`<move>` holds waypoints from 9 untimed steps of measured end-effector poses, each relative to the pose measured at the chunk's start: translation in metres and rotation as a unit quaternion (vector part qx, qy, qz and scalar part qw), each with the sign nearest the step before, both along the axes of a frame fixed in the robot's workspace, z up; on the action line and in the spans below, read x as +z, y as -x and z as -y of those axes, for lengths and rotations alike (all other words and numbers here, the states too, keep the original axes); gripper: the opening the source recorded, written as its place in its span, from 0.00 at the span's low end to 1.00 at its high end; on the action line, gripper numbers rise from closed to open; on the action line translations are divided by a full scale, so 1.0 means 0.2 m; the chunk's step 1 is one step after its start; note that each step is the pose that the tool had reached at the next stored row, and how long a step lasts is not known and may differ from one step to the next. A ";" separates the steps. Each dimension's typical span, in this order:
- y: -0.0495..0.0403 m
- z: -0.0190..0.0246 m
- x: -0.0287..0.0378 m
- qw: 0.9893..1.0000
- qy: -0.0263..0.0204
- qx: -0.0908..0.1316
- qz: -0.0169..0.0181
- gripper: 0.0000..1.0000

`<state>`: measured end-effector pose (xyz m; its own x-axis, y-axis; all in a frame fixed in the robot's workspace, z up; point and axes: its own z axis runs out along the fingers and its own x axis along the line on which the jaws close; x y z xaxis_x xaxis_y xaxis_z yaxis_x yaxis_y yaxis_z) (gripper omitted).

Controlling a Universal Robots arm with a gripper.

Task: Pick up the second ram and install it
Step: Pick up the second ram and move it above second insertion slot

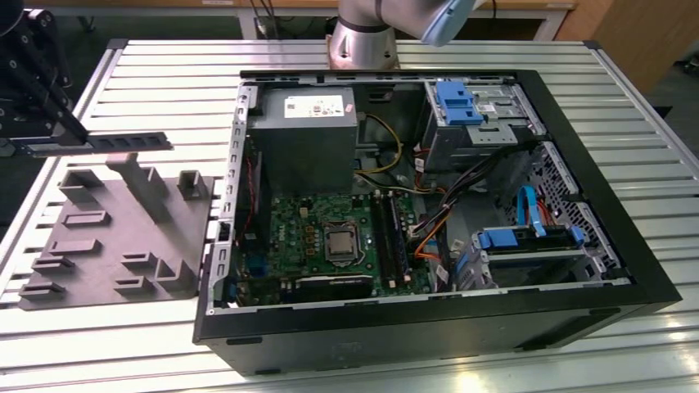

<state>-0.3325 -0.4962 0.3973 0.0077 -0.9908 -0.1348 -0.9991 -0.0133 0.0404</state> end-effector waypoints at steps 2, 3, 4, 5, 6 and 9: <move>-0.006 0.000 0.000 1.000 0.000 0.000 0.000 0.11; -0.009 -0.001 0.000 1.000 0.000 0.000 0.000 0.11; -0.012 -0.001 0.000 1.000 0.000 0.000 0.000 0.11; -0.016 -0.001 0.000 1.000 0.000 0.000 0.000 0.11; -0.019 -0.001 0.000 1.000 0.000 0.000 0.000 0.11; -0.032 -0.002 0.000 1.000 0.000 0.000 0.000 0.11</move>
<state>-0.3261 -0.4958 0.3973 0.0077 -0.9908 -0.1349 -0.9991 -0.0133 0.0404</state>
